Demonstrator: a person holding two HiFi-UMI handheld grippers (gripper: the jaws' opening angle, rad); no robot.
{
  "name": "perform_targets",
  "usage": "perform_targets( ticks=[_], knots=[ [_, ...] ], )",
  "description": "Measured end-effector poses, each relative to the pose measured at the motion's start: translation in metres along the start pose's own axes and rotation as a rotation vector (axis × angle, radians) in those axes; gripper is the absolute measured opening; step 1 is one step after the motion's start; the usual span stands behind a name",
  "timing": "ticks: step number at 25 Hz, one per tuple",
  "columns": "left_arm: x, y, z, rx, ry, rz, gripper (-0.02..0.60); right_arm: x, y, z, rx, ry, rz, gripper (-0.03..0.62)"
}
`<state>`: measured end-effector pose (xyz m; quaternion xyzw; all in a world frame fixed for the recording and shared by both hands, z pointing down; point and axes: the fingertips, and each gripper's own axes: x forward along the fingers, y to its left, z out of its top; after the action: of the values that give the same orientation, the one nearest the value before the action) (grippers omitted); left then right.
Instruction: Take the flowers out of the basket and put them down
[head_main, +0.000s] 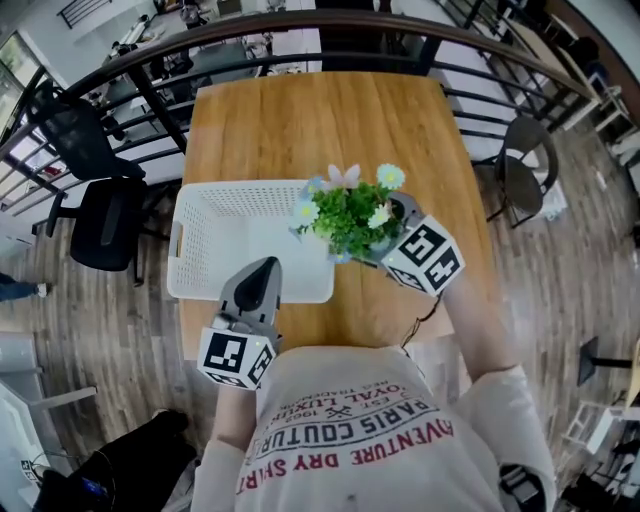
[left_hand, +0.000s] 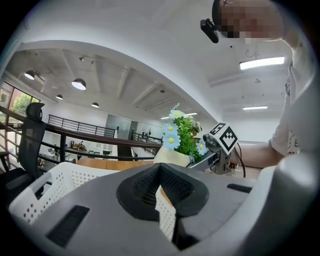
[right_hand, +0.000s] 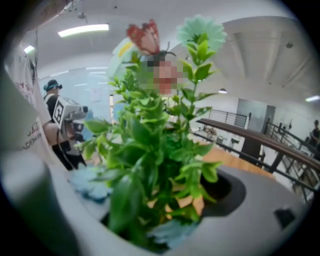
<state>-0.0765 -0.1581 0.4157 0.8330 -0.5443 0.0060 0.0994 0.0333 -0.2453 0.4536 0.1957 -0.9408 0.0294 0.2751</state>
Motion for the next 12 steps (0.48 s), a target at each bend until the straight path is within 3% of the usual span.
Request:
perform_targets(
  ticks=[6, 12],
  knots=[
    [0.049, -0.070, -0.010, -0.025, -0.004, -0.042, 0.015, -0.051, -0.039, -0.064, 0.028, 0.041, -0.020, 0.479],
    [0.081, -0.125, -0.044, -0.026, 0.027, -0.089, 0.014, -0.081, -0.061, -0.134, 0.072, 0.091, -0.061, 0.479]
  ],
)
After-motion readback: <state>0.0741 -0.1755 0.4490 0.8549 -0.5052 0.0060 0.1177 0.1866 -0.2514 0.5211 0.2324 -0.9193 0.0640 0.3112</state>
